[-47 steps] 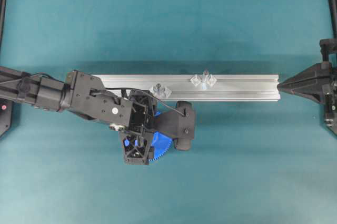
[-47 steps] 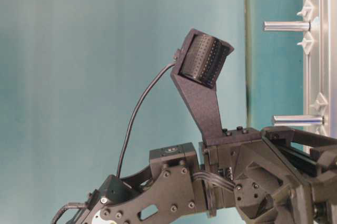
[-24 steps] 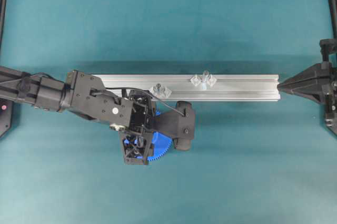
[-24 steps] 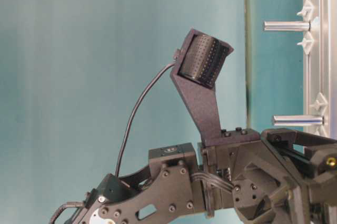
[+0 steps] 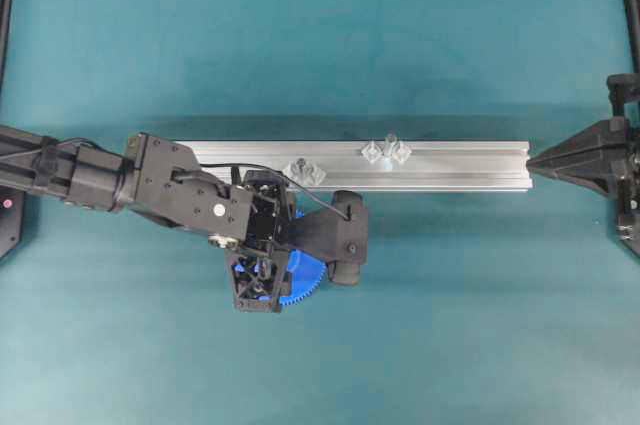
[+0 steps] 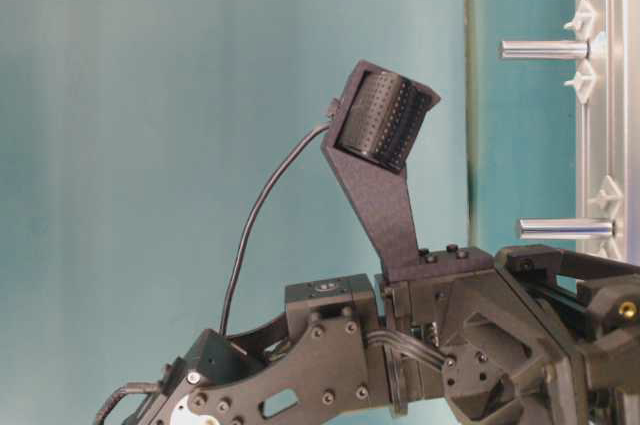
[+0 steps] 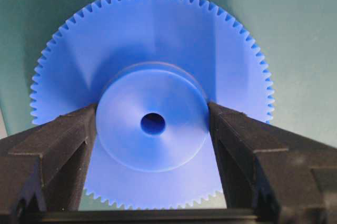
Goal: Find the location of the shaft and insert the large gear.
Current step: 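Close the left gripper fingers around the blue gear's hub, then lift the blue gear and carry it over the rail toward the right shaft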
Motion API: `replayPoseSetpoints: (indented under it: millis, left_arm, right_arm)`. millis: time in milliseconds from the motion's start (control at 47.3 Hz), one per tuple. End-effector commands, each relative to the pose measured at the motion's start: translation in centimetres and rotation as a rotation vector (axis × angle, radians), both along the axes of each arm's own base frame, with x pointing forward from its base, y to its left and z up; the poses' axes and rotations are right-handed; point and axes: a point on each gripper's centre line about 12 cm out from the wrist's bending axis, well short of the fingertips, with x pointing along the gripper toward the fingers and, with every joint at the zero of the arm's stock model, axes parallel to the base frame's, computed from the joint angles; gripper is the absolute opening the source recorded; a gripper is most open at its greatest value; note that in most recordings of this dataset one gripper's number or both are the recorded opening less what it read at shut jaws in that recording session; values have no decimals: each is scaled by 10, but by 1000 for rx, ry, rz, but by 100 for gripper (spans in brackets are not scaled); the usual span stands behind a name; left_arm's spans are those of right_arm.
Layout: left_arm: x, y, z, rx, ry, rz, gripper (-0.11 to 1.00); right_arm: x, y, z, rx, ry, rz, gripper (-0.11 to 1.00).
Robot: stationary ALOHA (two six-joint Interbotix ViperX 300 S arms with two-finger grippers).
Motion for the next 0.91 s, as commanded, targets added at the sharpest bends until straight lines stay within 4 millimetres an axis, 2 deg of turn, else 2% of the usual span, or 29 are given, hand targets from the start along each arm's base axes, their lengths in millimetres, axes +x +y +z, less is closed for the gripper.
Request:
replayPoseSetpoints:
  millis: [0, 254, 719, 888]
  left_arm:
    - [3, 0, 11, -1, -29, -3, 70]
    - [5, 0, 18, -3, -48, -5, 70]
    - [12, -1, 57, 8, -67, -48, 70]
    - [21, -1, 74, 13, -95, -71, 70]
  right_arm:
    - [2, 0, 4, 10, -11, -6, 0]
    - [2, 0, 4, 9, -13, -6, 0]
    - [1, -1, 5, 9, -17, -7, 0]
    - [1, -1, 5, 9, -19, -7, 0]
